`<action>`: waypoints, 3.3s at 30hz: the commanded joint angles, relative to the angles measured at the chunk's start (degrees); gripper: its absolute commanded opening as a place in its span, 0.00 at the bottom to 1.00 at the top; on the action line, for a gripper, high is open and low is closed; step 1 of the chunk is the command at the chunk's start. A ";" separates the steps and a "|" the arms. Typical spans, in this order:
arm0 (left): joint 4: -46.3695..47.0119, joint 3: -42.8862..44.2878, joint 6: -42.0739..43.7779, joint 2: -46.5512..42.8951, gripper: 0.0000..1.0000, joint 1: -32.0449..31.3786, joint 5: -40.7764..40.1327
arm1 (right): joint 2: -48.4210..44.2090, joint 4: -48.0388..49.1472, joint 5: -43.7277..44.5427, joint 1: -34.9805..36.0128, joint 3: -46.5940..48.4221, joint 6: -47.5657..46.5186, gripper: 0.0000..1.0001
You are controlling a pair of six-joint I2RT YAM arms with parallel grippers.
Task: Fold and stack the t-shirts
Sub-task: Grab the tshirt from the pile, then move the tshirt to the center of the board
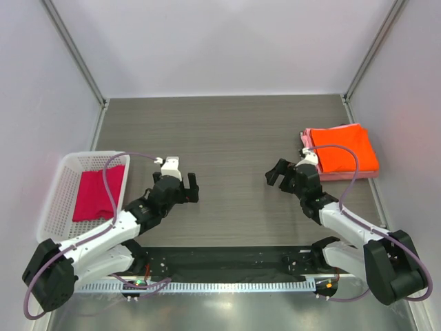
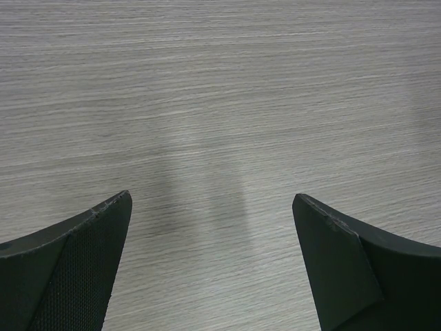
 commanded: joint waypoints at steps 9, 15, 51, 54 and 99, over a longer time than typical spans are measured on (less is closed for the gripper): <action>-1.60 2.36 -0.04 -10.59 1.00 0.19 -2.50 | -1.36 4.16 -3.26 0.31 0.27 4.51 1.00; -37.87 20.18 -24.86 -14.47 0.99 2.81 -17.68 | 0.40 3.81 -5.63 0.31 0.89 1.61 1.00; -42.23 25.31 -31.85 28.24 0.88 74.80 8.82 | 1.45 5.56 -9.24 0.31 -0.08 0.29 1.00; -38.02 22.68 -31.59 29.13 0.29 75.95 17.43 | 1.37 5.39 -9.24 0.31 -0.08 0.29 1.00; -31.82 61.00 -25.00 22.10 0.68 7.22 14.15 | -3.38 5.92 -9.50 0.31 -1.66 -1.46 1.00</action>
